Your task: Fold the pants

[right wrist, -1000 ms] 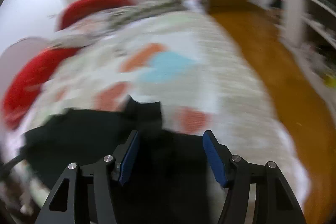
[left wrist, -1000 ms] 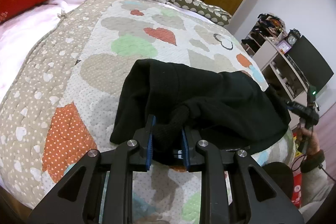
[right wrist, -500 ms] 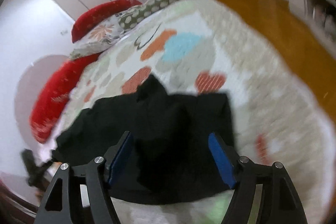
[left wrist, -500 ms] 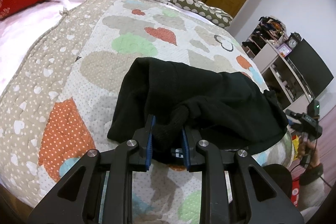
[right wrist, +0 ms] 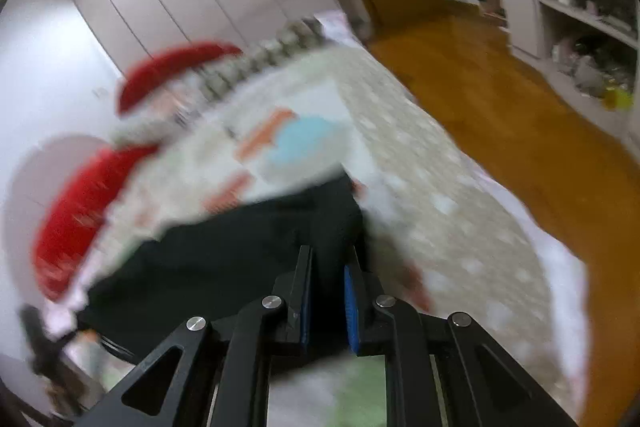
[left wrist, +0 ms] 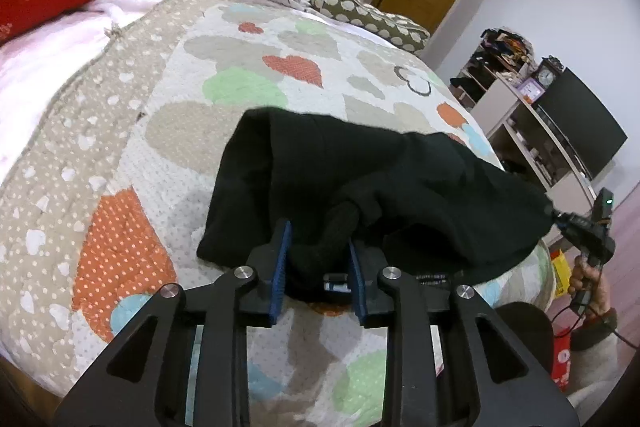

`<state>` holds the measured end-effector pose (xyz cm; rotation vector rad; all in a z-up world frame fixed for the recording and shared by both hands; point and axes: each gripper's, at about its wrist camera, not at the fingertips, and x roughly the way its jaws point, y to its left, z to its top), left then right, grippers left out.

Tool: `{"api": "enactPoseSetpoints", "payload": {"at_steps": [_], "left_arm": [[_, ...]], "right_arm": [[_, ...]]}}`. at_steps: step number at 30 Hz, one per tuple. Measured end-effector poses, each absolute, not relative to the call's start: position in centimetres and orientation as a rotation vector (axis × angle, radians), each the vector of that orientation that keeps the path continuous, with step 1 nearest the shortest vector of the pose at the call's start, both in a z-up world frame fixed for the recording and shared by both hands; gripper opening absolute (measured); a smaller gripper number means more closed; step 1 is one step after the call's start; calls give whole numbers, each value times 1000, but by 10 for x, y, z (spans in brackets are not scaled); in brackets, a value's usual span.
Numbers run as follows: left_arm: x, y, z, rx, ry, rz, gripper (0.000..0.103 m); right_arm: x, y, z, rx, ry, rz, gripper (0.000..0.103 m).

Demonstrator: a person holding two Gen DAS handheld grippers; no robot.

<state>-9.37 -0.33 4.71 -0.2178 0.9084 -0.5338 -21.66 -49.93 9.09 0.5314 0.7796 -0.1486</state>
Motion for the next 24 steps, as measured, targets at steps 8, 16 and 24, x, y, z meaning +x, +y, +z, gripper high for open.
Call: {"api": "enactPoseSetpoints", "payload": {"at_steps": [8, 16, 24], "left_arm": [[-106, 32, 67, -283, 885, -490, 69], [-93, 30, 84, -302, 847, -463, 80], [-49, -2, 75, -285, 913, -510, 80]], "right_arm": [[-218, -499, 105, 448, 824, -299, 50], [-160, -391, 133, 344, 824, 204, 51], [-106, -220, 137, 59, 903, 736, 51]]}}
